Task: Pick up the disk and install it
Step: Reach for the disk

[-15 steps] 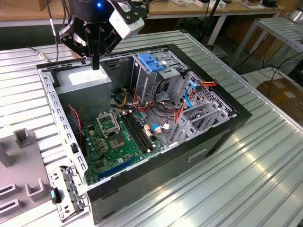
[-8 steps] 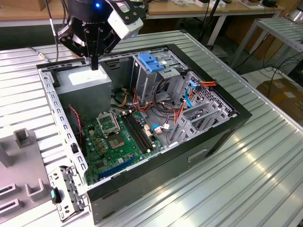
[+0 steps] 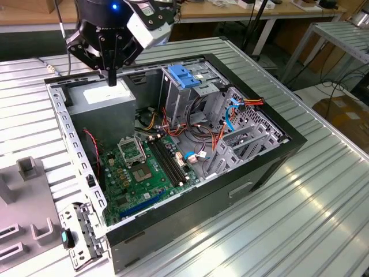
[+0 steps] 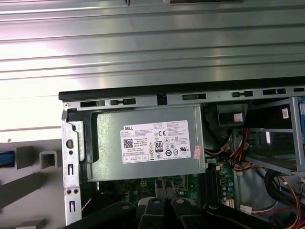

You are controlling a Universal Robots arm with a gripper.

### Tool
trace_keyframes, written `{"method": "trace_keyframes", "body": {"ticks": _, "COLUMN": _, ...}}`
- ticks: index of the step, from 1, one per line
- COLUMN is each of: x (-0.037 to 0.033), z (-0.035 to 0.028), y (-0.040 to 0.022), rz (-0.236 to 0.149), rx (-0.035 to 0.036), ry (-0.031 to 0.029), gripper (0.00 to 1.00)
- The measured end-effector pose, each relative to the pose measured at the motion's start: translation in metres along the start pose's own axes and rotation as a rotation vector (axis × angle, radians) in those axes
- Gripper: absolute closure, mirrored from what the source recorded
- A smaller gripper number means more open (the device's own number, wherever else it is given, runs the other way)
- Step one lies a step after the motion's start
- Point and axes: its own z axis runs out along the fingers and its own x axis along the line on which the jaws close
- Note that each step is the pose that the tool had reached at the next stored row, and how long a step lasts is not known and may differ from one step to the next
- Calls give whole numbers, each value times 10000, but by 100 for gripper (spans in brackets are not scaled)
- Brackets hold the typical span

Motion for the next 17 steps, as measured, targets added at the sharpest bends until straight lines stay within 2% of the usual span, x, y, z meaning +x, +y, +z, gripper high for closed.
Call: {"method": "trace_keyframes", "body": {"ticks": 17, "x": 129, "z": 0, "y": -10, "rz": 0, "rx": -14, "ry": 3, "gripper": 89}}
